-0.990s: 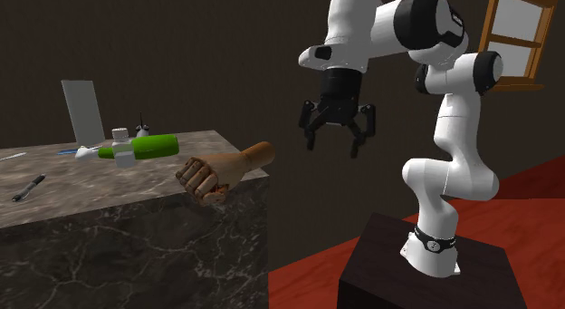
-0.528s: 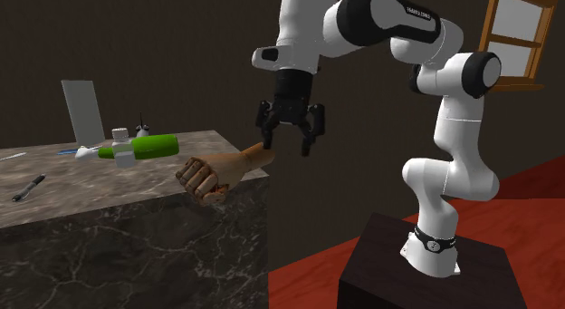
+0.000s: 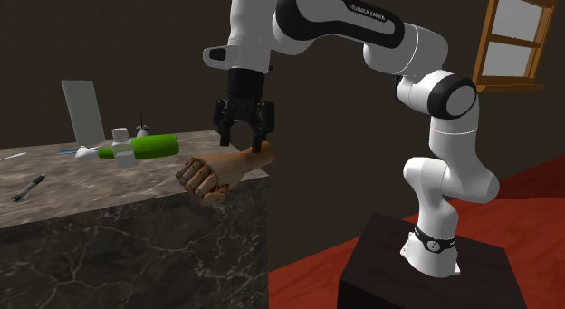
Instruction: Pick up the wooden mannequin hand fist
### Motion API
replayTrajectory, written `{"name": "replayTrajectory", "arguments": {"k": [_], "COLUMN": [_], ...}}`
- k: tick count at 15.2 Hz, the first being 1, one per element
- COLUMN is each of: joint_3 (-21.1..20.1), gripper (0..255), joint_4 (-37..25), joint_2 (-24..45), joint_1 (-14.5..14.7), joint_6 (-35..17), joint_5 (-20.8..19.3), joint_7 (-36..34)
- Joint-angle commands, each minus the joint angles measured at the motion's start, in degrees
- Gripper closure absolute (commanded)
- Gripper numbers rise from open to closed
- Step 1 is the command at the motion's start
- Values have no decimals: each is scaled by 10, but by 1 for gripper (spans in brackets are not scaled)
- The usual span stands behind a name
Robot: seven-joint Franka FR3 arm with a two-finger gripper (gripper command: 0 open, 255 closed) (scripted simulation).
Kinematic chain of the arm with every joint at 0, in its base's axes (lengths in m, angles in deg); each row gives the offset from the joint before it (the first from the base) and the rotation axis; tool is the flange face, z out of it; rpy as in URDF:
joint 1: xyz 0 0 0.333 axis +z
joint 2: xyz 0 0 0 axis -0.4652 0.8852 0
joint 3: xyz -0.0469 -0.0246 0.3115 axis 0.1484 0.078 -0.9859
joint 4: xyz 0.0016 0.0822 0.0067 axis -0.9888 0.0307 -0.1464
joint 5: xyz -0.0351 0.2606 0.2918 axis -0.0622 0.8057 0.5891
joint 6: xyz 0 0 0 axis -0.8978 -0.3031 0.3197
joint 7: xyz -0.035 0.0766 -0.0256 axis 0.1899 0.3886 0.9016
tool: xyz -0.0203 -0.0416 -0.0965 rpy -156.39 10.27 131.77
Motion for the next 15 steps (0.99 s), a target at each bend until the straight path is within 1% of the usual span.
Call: {"name": "replayTrajectory", "arguments": {"k": [1,7,9,10,15], "joint_3": [-2,-1,-1,-1,-1], "gripper": [0,0,0,255,255], "joint_4": [-28,54,61,60,58], "joint_2": [28,4,2,3,4], "joint_1": [-18,4,6,5,5], "joint_6": [5,-54,-60,-59,-58], "joint_5": [18,3,2,3,3], "joint_7": [9,15,15,16,16]}}
